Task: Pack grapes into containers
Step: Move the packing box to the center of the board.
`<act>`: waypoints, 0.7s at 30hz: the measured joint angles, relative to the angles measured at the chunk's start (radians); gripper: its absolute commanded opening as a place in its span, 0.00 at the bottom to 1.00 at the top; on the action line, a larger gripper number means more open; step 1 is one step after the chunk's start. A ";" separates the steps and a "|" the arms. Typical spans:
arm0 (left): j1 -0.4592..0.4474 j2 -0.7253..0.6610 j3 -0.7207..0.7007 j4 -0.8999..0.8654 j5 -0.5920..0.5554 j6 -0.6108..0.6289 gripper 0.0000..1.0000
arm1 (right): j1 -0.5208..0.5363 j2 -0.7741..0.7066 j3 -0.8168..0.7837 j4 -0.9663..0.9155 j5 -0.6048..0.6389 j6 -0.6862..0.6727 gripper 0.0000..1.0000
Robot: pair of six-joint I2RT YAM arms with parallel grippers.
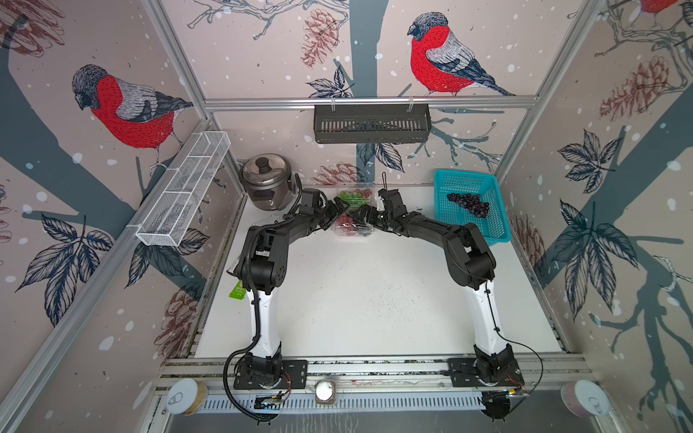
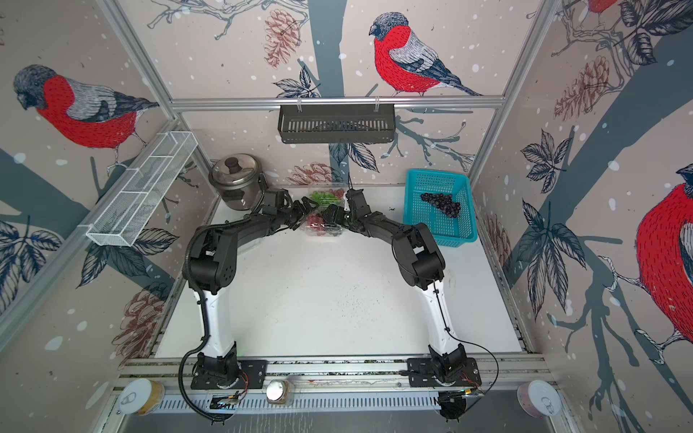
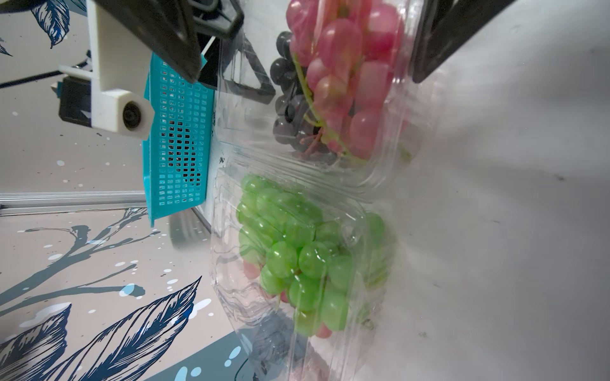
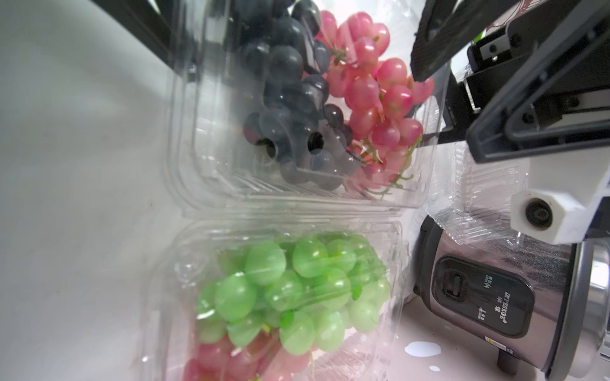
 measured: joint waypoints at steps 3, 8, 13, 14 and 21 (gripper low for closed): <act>0.008 0.014 0.023 -0.017 0.002 0.000 0.96 | 0.000 0.013 0.026 -0.010 -0.001 0.001 1.00; 0.010 0.036 0.059 -0.035 0.006 0.000 0.96 | -0.008 0.032 0.055 -0.027 -0.006 0.004 1.00; 0.010 0.058 0.072 -0.035 0.015 0.000 0.96 | -0.013 0.032 0.057 -0.031 -0.011 0.004 1.00; 0.010 0.060 0.072 -0.036 0.015 0.000 0.96 | -0.014 0.032 0.057 -0.031 -0.013 0.004 0.99; 0.010 0.064 0.086 -0.047 0.023 -0.001 0.97 | -0.027 0.033 0.057 -0.031 -0.027 0.004 1.00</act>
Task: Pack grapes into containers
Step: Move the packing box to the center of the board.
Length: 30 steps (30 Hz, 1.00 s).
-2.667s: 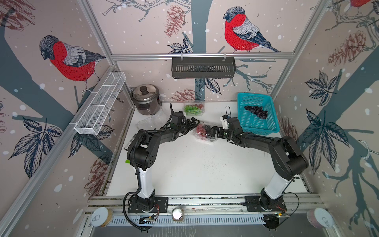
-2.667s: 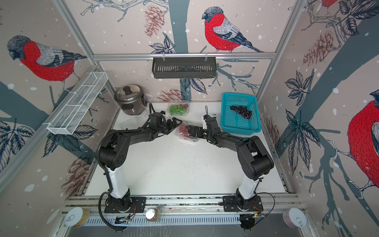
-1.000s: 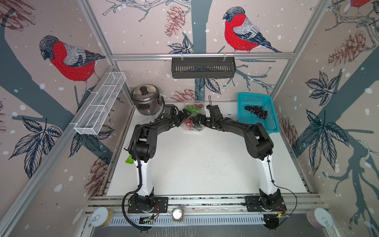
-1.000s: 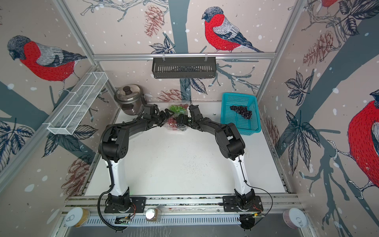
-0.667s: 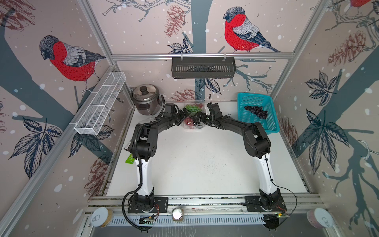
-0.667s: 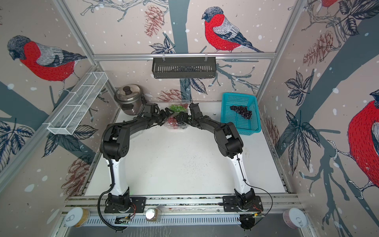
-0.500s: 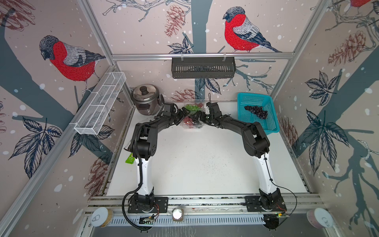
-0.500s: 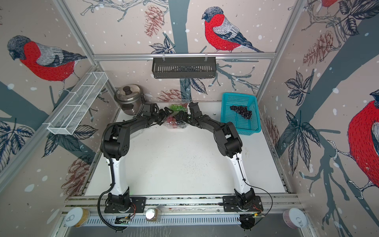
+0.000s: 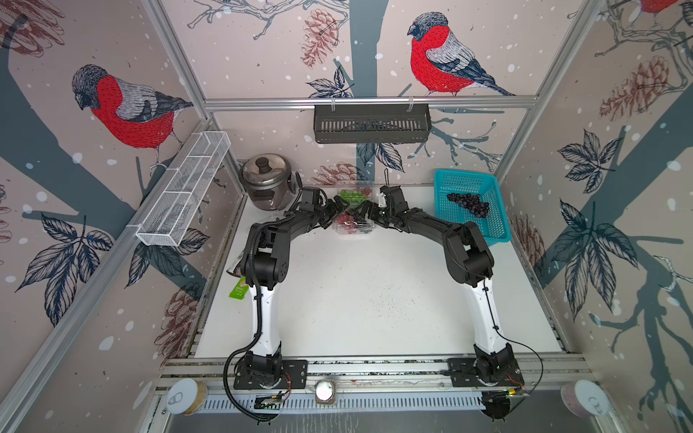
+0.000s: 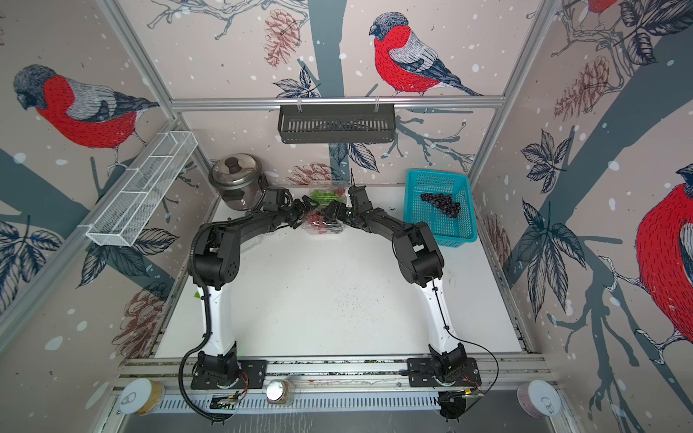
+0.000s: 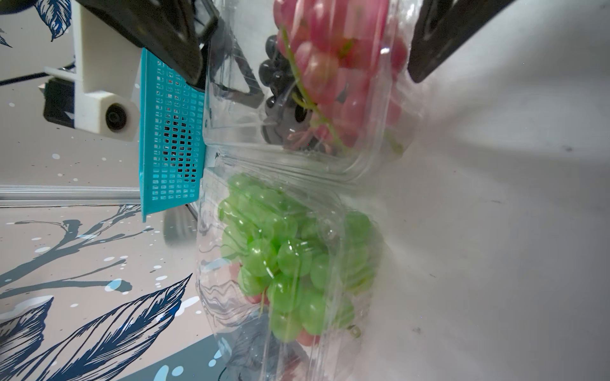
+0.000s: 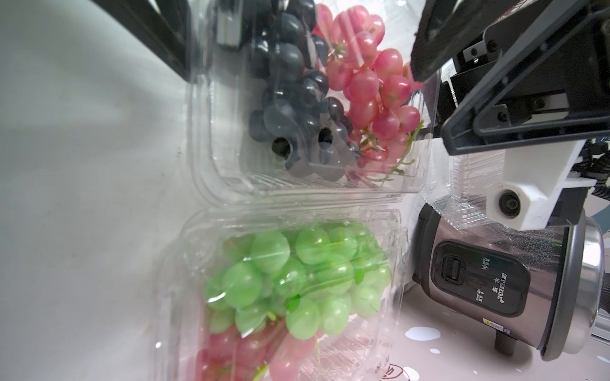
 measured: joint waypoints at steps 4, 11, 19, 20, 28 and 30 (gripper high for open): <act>0.000 0.008 0.015 -0.005 0.000 0.000 0.97 | -0.003 0.000 0.000 0.000 -0.006 0.000 0.99; 0.000 0.017 0.032 -0.018 0.002 0.000 0.96 | -0.008 -0.005 -0.007 0.000 -0.015 0.003 1.00; 0.004 0.018 0.035 -0.043 0.001 0.005 0.97 | -0.017 -0.017 -0.019 0.001 -0.027 0.003 1.00; 0.005 0.018 0.035 -0.048 0.001 0.006 0.97 | -0.020 -0.022 -0.025 0.002 -0.030 0.002 1.00; 0.007 0.016 0.049 -0.087 -0.006 0.036 0.97 | -0.058 -0.042 -0.052 0.019 -0.058 -0.001 1.00; 0.008 0.008 0.050 -0.103 -0.016 0.048 0.97 | -0.068 -0.052 -0.063 0.024 -0.061 -0.002 1.00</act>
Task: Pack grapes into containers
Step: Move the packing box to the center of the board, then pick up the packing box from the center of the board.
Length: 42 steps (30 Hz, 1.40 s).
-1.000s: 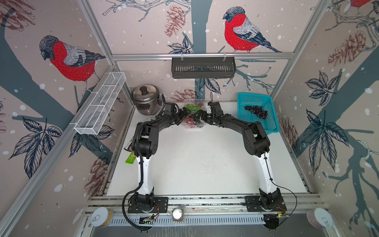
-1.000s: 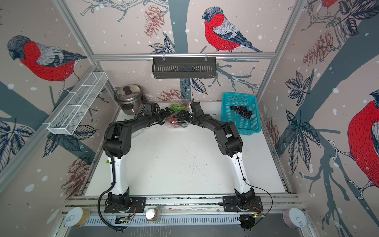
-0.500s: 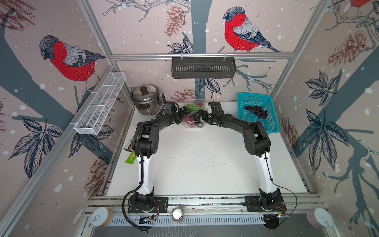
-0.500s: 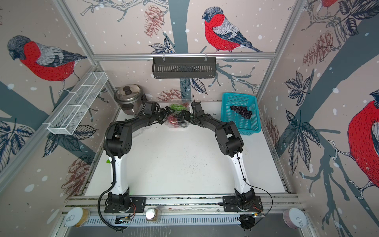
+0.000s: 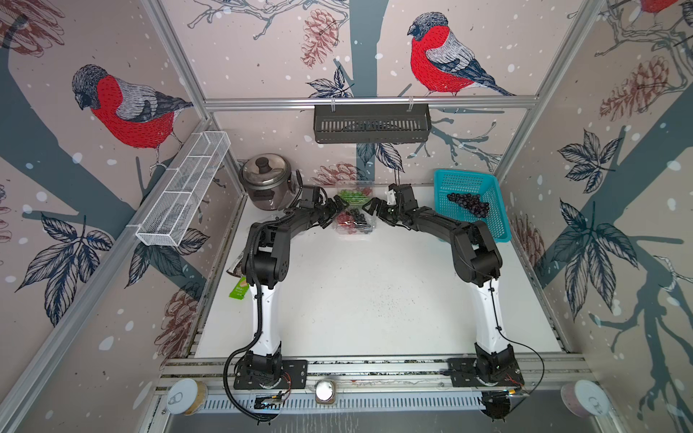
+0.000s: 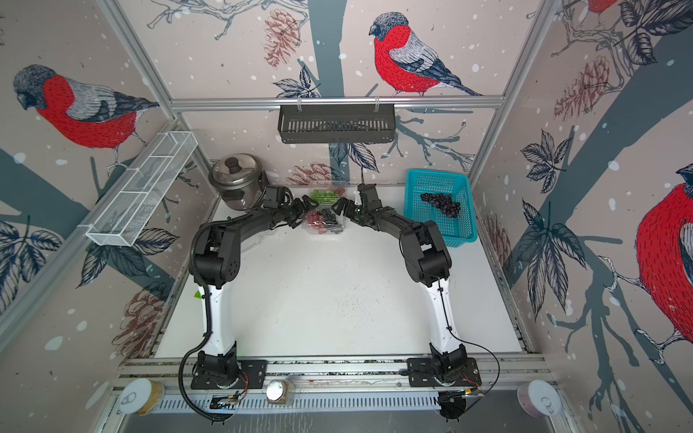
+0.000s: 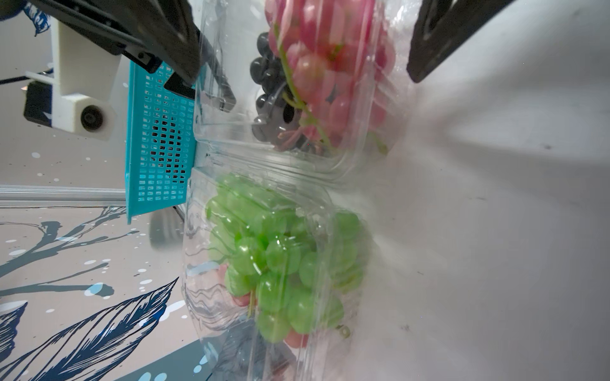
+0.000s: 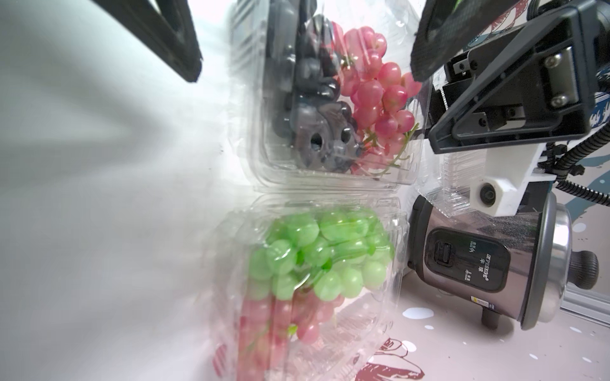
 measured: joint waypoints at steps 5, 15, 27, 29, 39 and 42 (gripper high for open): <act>0.000 -0.034 0.000 -0.041 -0.027 0.020 0.97 | -0.015 -0.031 -0.028 0.017 -0.013 -0.004 1.00; -0.004 -0.165 -0.061 -0.108 -0.084 0.088 0.97 | -0.028 -0.120 -0.108 0.023 -0.025 -0.029 1.00; 0.023 -0.443 -0.142 -0.179 -0.195 0.180 0.96 | 0.080 -0.375 -0.323 -0.002 0.114 -0.178 1.00; 0.039 -0.452 -0.143 -0.194 -0.273 0.196 0.95 | 0.108 -0.408 -0.363 -0.017 0.149 -0.217 0.99; 0.135 -0.297 -0.125 -0.221 -0.408 0.198 0.73 | 0.148 -0.520 -0.540 -0.008 0.228 -0.271 1.00; 0.135 -0.280 -0.117 -0.211 -0.409 0.193 0.58 | 0.146 -0.548 -0.587 0.012 0.243 -0.271 1.00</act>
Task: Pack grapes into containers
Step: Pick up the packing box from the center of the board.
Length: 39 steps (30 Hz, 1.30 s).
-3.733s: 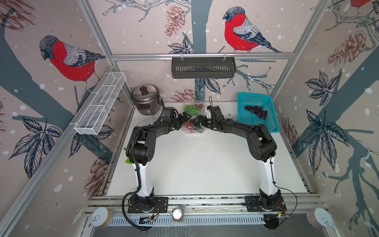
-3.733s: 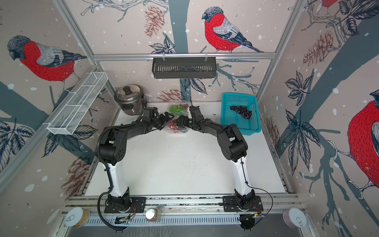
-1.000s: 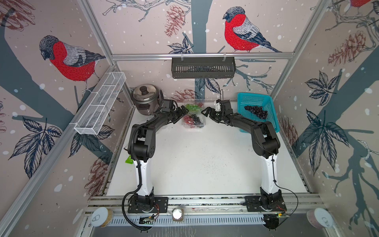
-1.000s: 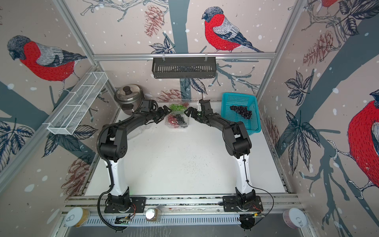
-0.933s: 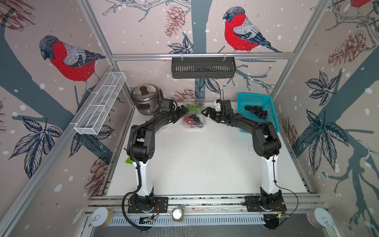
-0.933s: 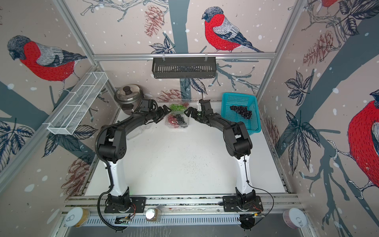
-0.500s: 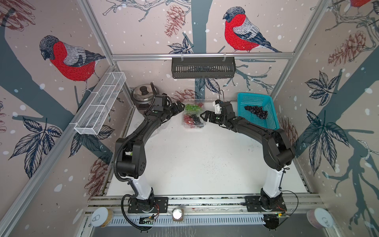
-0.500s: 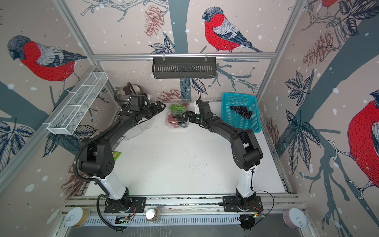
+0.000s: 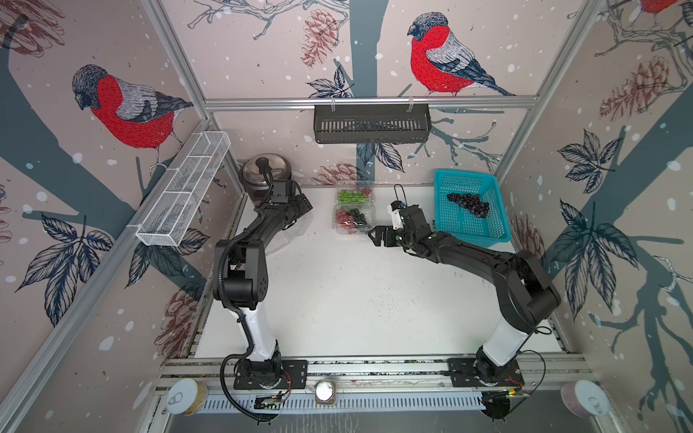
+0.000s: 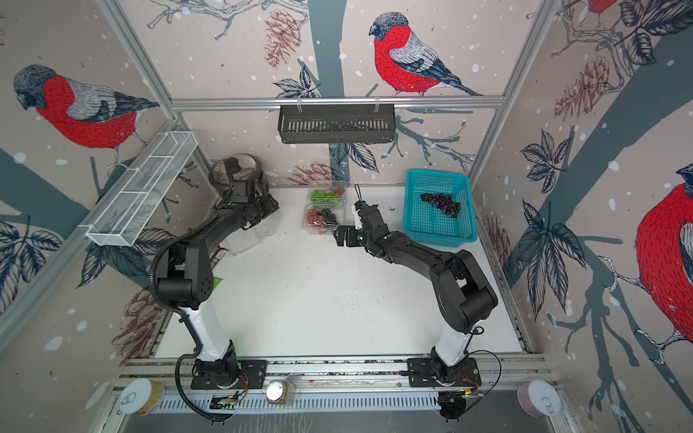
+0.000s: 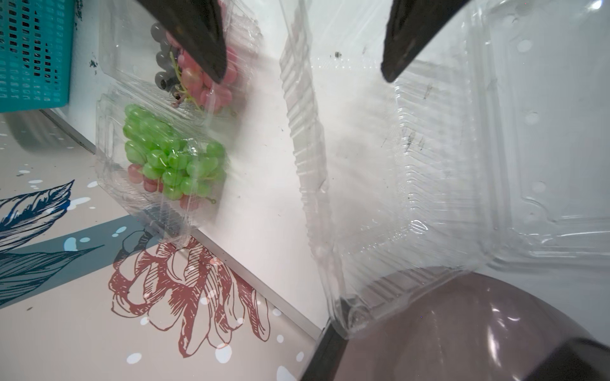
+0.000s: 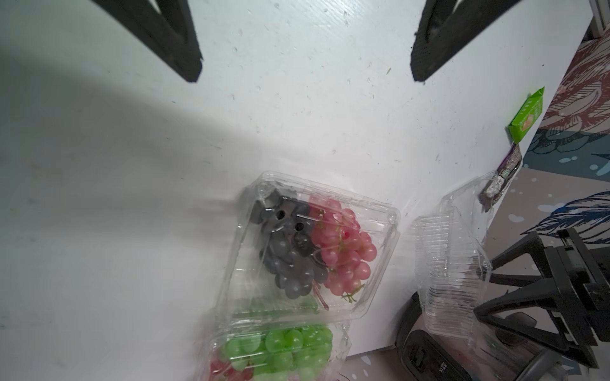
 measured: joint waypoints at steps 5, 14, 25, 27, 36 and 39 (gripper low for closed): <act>0.009 0.026 0.008 0.040 -0.010 -0.004 0.35 | -0.014 -0.028 -0.054 0.032 0.004 0.002 1.00; 0.010 0.023 -0.014 0.046 -0.020 -0.009 0.17 | -0.050 -0.065 -0.128 0.085 -0.005 0.011 1.00; 0.010 -0.150 -0.242 0.111 0.010 -0.027 0.03 | -0.061 -0.086 -0.153 0.112 -0.016 0.029 1.00; 0.008 -0.197 -0.288 0.117 0.013 -0.028 0.03 | -0.063 -0.086 -0.154 0.115 -0.018 0.030 0.99; -0.112 -0.438 -0.413 0.122 0.032 -0.026 0.03 | -0.098 -0.117 -0.175 0.129 -0.062 0.057 0.99; -0.212 -0.501 -0.430 0.119 0.013 -0.024 0.03 | -0.157 -0.166 -0.222 0.154 -0.105 0.092 1.00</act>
